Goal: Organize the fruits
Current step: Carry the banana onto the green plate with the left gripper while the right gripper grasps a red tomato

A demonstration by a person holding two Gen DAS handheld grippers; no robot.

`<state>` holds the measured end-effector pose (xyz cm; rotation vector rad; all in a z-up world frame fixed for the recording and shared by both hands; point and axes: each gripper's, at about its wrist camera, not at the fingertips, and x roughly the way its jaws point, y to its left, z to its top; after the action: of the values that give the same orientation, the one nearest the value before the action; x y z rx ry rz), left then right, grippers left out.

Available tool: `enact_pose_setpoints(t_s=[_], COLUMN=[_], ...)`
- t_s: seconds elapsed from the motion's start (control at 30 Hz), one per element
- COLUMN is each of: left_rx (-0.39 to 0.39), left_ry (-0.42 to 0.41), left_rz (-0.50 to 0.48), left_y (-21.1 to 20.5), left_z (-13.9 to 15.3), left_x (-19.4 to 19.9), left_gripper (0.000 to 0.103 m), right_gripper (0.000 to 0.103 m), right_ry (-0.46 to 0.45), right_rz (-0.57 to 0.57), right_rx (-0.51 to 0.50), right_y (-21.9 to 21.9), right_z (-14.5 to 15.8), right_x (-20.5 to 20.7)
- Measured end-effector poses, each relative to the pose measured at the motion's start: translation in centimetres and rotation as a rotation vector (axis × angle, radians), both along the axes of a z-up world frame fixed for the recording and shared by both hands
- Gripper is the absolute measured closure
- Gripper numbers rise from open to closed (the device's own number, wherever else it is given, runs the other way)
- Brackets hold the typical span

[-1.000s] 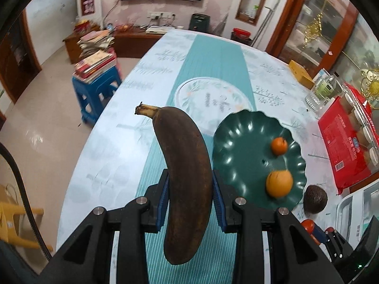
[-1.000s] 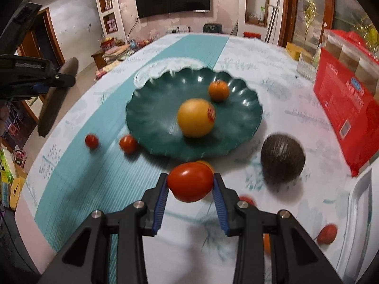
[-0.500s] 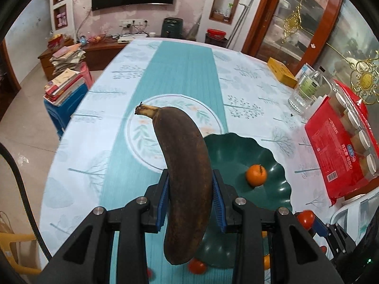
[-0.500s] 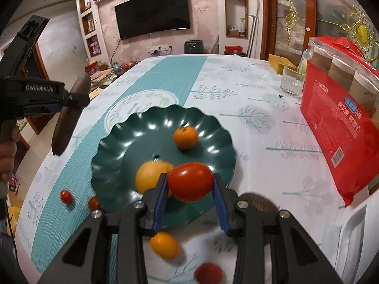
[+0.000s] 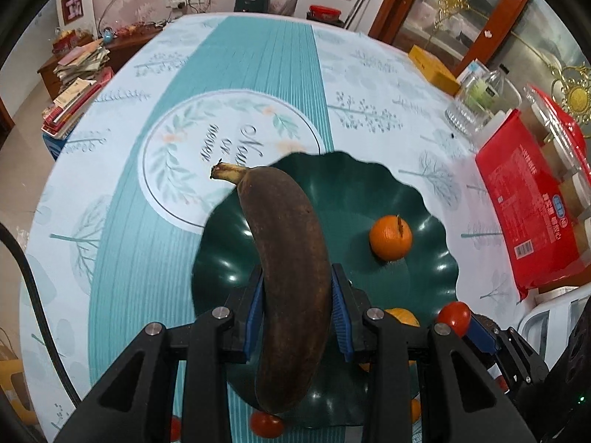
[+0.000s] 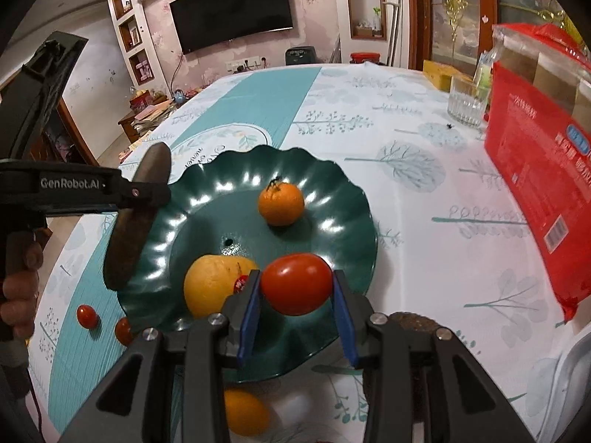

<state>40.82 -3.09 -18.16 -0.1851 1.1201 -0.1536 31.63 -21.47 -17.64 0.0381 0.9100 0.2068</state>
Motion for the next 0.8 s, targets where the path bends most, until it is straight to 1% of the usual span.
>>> enact_pose_setpoints(t_s=[0.23,0.3,0.33,0.37,0.4,0.43,0.5,0.53,0.63,0.7,0.8], left_rx=[0.02,0.041,0.061,0.079,0.09,0.098,0.105,0.107,0.101,0.117,0.142], left_ry=[0.03,0.015,0.011,0.008,0.004,0.001,0.002,0.003,-0.003,-0.019,-0.059], left_rz=[0.003,0.009,0.01,0.008,0.007,0.007,0.016,0.021,0.025,0.016,0.0], left_y=[-0.5,-0.5,-0.6,-0.7,-0.7,-0.6,-0.3,-0.1,0.4,0.5,0.8], left_z=[-1.0,-0.4,-0.1,0.4,0.7,1.1,1.8,2.1,3.3,4.2,5.7], left_x=[0.2,0.1,0.0,-0.1,-0.2,-0.5,-1.0,-1.3,-2.8,-4.1,-6.6], left_gripper=[0.07,0.066,0.063,0.058,0.056,0.056,0.05,0.049,0.047,0.039,0.037], right_gripper=[0.065,0.065,0.063,0.061,0.059,0.057,0.056,0.056,0.056,0.056,0.056], right_ry=[-0.003,-0.001,0.004,0.007,0.011,0.01,0.005,0.001,-0.01,-0.014,-0.02], right_rz=[0.011,0.008,0.006,0.004,0.003,0.003,0.0,-0.001,-0.009,-0.014,-0.027], right_rx=[0.006,0.017,0.027,0.032,0.038,0.04,0.037,0.033,0.029,0.021,0.01], right_y=[0.2,0.2,0.1,0.0,-0.1,-0.1,-0.2,-0.2,-0.4,-0.5,-0.7], right_z=[-0.4,-0.3,-0.2,-0.1,0.1,0.4,1.0,1.4,2.7,3.6,4.5], right_x=[0.1,0.1,0.1,0.1,0.0,-0.1,-0.4,-0.7,-1.7,-2.8,-4.3])
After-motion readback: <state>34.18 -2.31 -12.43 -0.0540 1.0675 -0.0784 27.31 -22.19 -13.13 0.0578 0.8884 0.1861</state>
